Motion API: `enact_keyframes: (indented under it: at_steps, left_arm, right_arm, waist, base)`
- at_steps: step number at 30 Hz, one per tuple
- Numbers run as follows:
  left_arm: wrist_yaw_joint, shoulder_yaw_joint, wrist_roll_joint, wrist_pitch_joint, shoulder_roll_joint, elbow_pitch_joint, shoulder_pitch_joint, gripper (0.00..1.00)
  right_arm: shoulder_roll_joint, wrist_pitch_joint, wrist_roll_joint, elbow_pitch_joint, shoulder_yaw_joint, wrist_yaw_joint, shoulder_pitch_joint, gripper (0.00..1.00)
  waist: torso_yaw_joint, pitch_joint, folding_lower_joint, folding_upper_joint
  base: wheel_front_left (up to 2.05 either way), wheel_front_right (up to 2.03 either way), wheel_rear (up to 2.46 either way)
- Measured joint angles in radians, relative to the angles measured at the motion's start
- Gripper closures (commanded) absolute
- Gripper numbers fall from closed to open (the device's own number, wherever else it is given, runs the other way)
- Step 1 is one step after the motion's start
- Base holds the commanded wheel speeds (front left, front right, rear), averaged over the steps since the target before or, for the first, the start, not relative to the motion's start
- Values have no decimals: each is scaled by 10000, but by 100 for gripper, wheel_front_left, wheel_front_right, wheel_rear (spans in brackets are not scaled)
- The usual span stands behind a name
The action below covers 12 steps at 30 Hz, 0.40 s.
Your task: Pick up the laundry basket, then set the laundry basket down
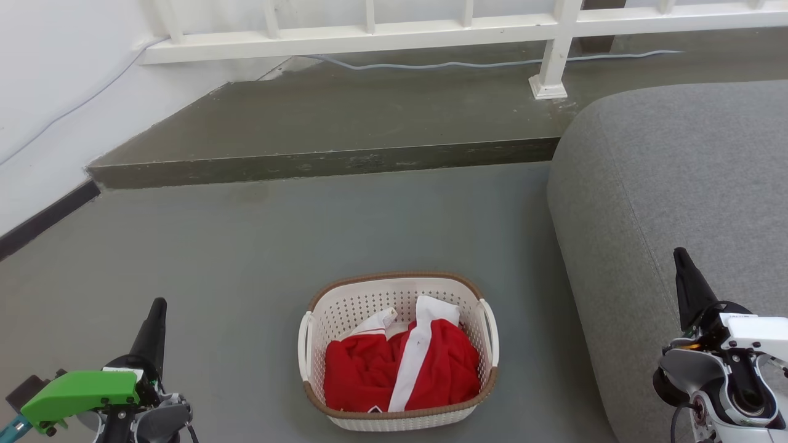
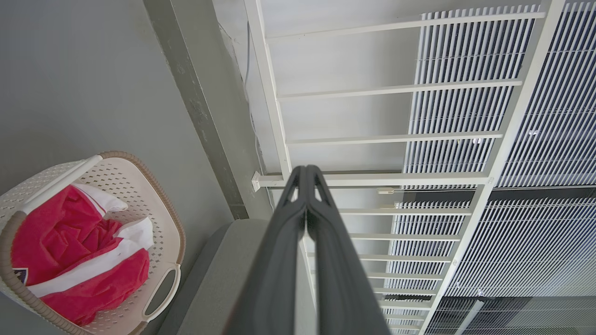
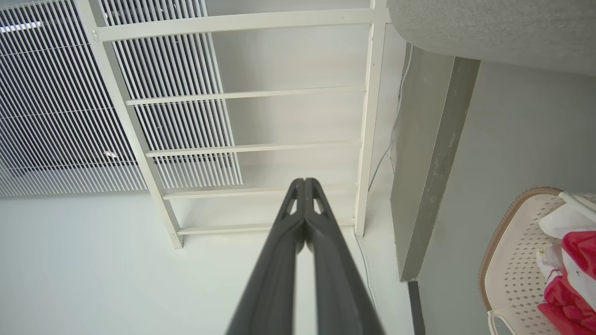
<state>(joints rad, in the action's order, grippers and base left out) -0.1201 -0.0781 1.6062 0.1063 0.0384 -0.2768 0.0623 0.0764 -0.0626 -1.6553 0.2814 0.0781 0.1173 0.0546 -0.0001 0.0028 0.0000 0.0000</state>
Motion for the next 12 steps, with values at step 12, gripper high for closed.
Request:
enact_keyframes:
  at_steps: [12]
  left_arm:
    - [0,-2,0,0,0,2,0,100]
  right_arm:
    - [-6,0,0,-2,10,0,0,100]
  waist:
    - [0,1,0,0]
  base:
    - [0,0,0]
